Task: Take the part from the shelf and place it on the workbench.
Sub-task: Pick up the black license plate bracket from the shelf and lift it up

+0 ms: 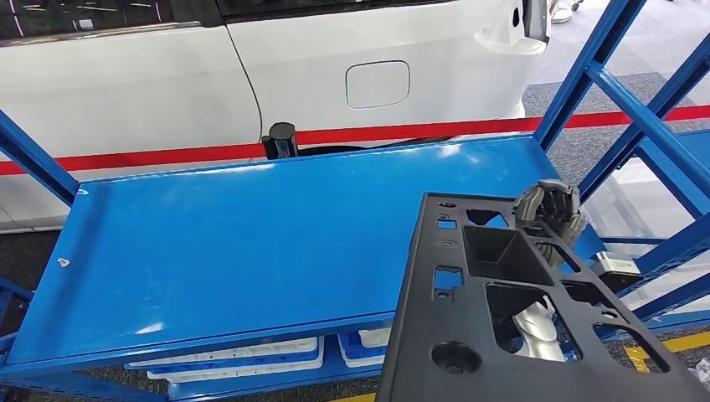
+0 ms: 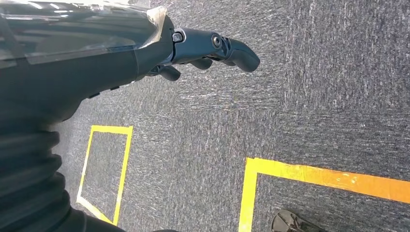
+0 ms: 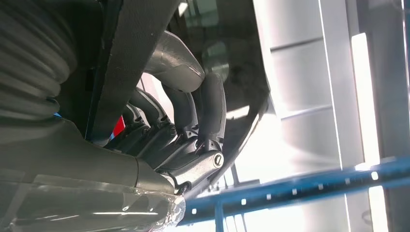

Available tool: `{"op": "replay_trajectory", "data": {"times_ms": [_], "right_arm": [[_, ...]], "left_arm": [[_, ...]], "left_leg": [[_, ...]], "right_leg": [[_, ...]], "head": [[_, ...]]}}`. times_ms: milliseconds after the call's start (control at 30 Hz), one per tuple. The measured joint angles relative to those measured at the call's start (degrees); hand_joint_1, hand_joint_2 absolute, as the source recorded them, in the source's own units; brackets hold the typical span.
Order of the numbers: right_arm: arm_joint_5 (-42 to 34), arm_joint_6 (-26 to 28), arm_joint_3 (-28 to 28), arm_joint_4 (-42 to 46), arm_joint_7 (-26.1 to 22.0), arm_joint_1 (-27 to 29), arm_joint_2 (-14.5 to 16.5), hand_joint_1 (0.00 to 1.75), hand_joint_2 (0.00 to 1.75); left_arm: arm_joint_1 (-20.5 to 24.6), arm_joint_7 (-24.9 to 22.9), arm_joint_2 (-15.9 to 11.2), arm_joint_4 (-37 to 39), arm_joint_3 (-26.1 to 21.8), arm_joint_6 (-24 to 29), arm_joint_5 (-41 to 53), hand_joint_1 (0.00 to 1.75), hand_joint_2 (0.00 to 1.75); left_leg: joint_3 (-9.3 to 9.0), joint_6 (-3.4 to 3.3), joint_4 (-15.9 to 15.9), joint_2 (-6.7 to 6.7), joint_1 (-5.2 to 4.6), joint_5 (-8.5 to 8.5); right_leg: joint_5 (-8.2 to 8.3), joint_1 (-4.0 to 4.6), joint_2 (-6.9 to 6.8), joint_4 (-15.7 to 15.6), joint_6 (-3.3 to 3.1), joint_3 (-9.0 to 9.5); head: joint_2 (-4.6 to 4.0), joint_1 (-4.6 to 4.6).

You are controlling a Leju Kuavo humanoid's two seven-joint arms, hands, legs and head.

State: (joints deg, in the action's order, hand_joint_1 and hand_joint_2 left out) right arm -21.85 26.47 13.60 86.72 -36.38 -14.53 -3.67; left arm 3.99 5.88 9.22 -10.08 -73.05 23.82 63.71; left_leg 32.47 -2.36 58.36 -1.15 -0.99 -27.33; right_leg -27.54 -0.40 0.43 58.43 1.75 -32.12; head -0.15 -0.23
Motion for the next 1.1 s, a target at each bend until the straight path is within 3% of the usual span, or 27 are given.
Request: {"op": "replay_trajectory", "data": {"times_ms": [200,667,867,967,1033,1100], "right_arm": [[-0.37,3.06,-2.35,3.12,-0.72,2.22,0.81,1.75,1.75],[-0.61,4.44,-2.86,4.85,-0.80,3.01,1.53,1.75,1.75],[-0.97,4.13,-2.83,5.07,-0.79,3.34,1.71,1.75,1.75],[-1.05,4.11,-2.82,5.27,-0.79,3.39,1.72,1.75,1.75],[-1.04,4.10,-2.81,5.51,-0.79,3.39,1.70,1.75,1.75],[-0.94,4.05,-2.77,5.62,-0.80,3.49,1.72,1.75,1.75]], "left_arm": [[0.00,-0.22,-0.02,0.00,0.02,-0.13,0.31,0.00,1.75],[0.02,-0.26,-0.07,0.00,0.01,0.00,0.23,0.00,1.75],[0.03,-0.26,-0.38,-0.01,-0.01,-0.55,-0.06,0.00,1.75],[0.04,-0.26,-0.56,-0.01,-0.02,-0.79,-0.09,0.00,1.75],[0.07,-0.05,-0.59,-0.01,-0.02,-1.04,-0.18,0.00,1.75],[0.09,0.67,-0.57,-0.01,-0.04,-1.40,-0.58,0.00,1.75]], "left_leg": [[0.01,0.00,0.00,0.01,0.00,0.00],[0.01,0.00,0.00,0.01,0.00,0.00],[0.07,-0.38,0.17,0.00,-0.37,-0.24],[-0.06,-0.97,-0.19,0.06,-0.38,0.21],[-0.31,-1.42,-1.01,0.29,0.02,0.95],[-0.27,-1.62,-1.45,0.53,0.30,1.33]], "right_leg": [[0.00,0.00,0.00,0.00,0.00,-0.01],[0.00,0.00,0.00,0.00,0.00,-0.01],[0.04,-0.39,0.00,-0.12,0.11,0.00],[0.18,-0.46,0.00,-0.17,0.53,0.01],[-0.89,-0.34,-0.03,1.32,0.69,-0.74],[-3.92,-0.38,-0.06,7.06,0.41,-3.30]], "head": [[0.00,0.00],[0.00,0.00],[0.00,-0.02],[0.00,-0.03],[0.00,0.06],[0.00,0.20]]}}
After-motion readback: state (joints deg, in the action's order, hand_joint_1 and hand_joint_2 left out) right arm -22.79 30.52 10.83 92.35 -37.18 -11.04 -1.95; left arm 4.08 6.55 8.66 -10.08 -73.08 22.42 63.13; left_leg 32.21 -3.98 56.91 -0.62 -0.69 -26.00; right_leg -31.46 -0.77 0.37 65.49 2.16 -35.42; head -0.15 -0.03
